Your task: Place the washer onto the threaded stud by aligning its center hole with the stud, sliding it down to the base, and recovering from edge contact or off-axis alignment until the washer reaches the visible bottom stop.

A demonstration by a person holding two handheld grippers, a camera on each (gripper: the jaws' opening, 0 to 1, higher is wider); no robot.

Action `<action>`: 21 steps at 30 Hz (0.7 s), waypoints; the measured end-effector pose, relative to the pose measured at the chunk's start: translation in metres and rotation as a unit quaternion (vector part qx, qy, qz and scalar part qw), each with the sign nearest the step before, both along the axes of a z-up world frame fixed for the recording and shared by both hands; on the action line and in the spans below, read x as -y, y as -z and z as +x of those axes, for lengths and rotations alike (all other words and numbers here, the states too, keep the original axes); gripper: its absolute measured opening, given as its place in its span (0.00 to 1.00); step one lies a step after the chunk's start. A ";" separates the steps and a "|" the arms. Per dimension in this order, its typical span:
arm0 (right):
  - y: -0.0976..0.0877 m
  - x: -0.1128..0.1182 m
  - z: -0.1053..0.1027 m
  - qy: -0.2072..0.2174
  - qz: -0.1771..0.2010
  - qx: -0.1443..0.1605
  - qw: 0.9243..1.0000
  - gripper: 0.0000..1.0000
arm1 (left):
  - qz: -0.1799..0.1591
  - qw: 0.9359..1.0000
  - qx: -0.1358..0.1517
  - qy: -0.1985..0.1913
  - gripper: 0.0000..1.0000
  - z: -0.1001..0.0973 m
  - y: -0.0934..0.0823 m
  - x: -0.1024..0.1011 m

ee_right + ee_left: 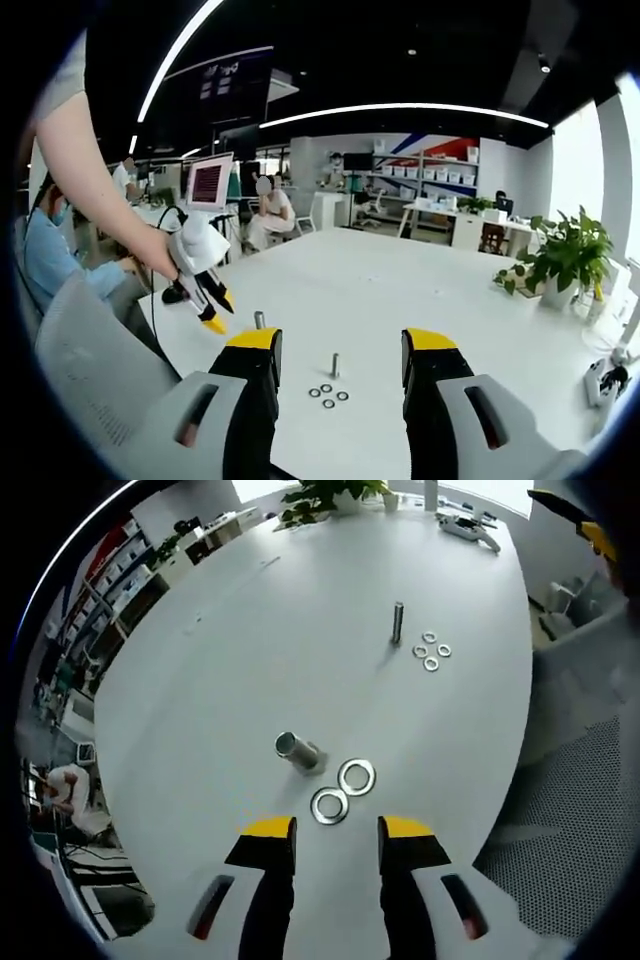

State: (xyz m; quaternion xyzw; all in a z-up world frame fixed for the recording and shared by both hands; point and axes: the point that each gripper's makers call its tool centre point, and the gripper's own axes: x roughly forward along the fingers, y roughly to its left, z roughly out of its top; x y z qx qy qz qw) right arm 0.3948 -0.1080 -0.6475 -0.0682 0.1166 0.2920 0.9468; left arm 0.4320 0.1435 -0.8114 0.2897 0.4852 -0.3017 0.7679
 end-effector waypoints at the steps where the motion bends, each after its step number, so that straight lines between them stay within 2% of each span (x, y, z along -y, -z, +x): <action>1: 0.000 0.000 0.000 0.000 0.000 0.000 1.000 0.50 | -0.001 1.000 0.000 0.002 0.31 0.000 0.000 0.001; 5: 0.000 0.000 0.000 0.000 -0.001 -0.001 1.000 0.50 | 0.014 1.000 -0.007 0.018 0.31 0.003 0.005 -0.001; 21: -0.002 -0.004 -0.001 -0.009 0.002 0.002 1.000 0.50 | 0.026 0.999 -0.021 0.020 0.32 0.011 0.012 -0.008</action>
